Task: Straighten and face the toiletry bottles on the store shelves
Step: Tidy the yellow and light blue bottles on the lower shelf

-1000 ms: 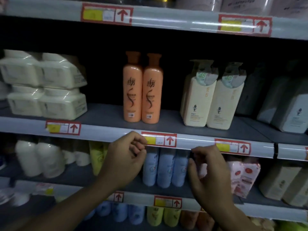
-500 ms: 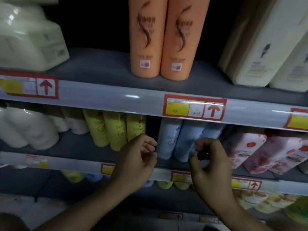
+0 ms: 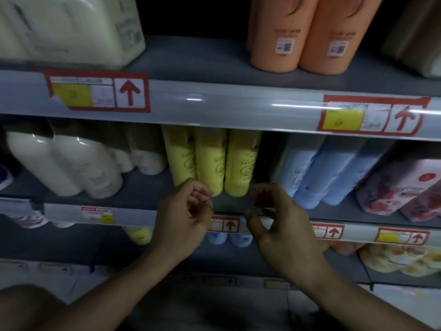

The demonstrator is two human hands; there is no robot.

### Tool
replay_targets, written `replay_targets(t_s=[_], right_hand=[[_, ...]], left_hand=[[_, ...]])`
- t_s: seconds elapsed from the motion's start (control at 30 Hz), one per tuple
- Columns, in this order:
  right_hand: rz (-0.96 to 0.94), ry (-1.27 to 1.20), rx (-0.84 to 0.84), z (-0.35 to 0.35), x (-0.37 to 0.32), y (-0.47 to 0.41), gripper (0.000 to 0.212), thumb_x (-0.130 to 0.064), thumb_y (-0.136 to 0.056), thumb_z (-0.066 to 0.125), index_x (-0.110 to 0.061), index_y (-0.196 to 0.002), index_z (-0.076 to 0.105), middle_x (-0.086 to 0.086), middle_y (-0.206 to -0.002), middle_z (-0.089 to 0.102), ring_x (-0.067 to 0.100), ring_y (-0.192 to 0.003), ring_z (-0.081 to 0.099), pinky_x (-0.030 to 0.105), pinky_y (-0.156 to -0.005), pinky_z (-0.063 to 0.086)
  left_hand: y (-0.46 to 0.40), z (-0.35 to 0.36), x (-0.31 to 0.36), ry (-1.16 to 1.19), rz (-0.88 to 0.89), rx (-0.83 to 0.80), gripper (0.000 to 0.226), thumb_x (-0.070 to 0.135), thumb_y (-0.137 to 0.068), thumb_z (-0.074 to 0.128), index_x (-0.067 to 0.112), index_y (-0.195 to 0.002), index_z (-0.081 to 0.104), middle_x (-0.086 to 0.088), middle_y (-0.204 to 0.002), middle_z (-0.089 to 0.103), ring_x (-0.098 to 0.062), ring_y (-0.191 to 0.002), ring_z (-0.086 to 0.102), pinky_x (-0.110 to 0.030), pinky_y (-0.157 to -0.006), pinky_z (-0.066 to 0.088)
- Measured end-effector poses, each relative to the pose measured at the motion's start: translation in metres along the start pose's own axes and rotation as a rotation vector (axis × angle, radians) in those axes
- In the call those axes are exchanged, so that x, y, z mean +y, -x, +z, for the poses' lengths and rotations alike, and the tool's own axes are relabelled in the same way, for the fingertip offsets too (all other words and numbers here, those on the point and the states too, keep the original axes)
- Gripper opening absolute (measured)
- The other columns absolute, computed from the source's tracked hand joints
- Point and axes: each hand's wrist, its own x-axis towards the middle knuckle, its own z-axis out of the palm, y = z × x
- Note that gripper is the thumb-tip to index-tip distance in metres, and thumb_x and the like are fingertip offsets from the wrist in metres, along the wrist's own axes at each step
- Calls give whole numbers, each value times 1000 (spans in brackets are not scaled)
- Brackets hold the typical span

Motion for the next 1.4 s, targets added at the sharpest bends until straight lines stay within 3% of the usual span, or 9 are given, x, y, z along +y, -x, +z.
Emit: replay_targets(t_s=[0.27, 0.5, 0.7, 0.8, 0.9, 1.0, 1.07, 1.27, 1.4], right_hand=[[-11, -11, -43, 51, -54, 24, 19, -21, -90, 75, -26, -104, 63, -10, -96, 69, 10, -89, 69, 40, -77, 56], [-7, -77, -145, 123, -104, 16, 18, -20, -91, 75, -22, -105, 63, -9, -95, 71, 9, -90, 69, 46, -80, 57], [-37, -66, -181, 170, -133, -20, 26, -26, -88, 78, -16, -106, 60, -1, -92, 69, 21, -88, 68, 50, -80, 57], [-32, -78, -176, 194, -142, -42, 37, -27, -86, 82, -20, -110, 54, -1, -99, 67, 20, -93, 67, 42, -83, 56], [5, -76, -189, 216, -145, -59, 62, -39, -82, 85, -14, -128, 51, -1, -115, 63, 17, -107, 63, 28, -84, 49], [-2, -84, -187, 232, -147, -68, 85, -44, -78, 88, -14, -145, 44, -4, -132, 58, 10, -115, 57, 14, -82, 42], [-8, -122, -186, 239, -148, -72, 87, -42, -78, 88, -17, -147, 41, -9, -128, 56, 4, -109, 55, 5, -76, 42], [-51, -97, -92, 252, -150, -77, 75, -38, -75, 86, -18, -136, 47, -1, -125, 59, 17, -113, 59, 39, -92, 55], [-72, -79, -31, 258, -148, -76, 77, -44, -73, 89, -16, -134, 51, 0, -124, 53, 17, -111, 57, 36, -91, 53]], left_hand=[[24, -63, -31, 58, -28, 118, 12, 17, -83, 66, 28, -89, 67, 11, -76, 69, -12, -73, 68, -37, -65, 56], [18, -153, -81, -26, -161, 258, 22, 1, -83, 72, 22, -86, 67, 8, -76, 71, -5, -74, 67, -12, -64, 48], [-2, -206, -110, -106, -249, 442, 25, 7, -80, 73, 21, -97, 60, 6, -87, 68, -13, -82, 65, -29, -75, 49], [-19, -223, -132, -132, -254, 419, 50, 10, -77, 79, 17, -118, 52, -1, -113, 61, -18, -99, 62, -27, -82, 48], [-35, -233, -155, -80, -290, 277, 84, 19, -74, 86, 25, -144, 40, 2, -137, 55, -18, -125, 56, -40, -105, 50], [-41, -233, -165, 33, -297, 172, 90, 27, -71, 84, 39, -147, 37, 14, -136, 61, -9, -124, 61, -45, -106, 52], [-42, -230, -168, 44, -300, 161, 84, 23, -75, 84, 36, -145, 42, 15, -131, 64, -7, -121, 63, -45, -106, 53], [-43, -224, -176, 68, -291, 217, 75, 19, -76, 87, 28, -141, 51, 10, -127, 68, -7, -114, 67, -42, -100, 57], [-40, -217, -170, -49, -285, 319, 86, 51, -58, 89, 29, -134, 56, 4, -126, 64, -12, -111, 66, -40, -94, 59]])
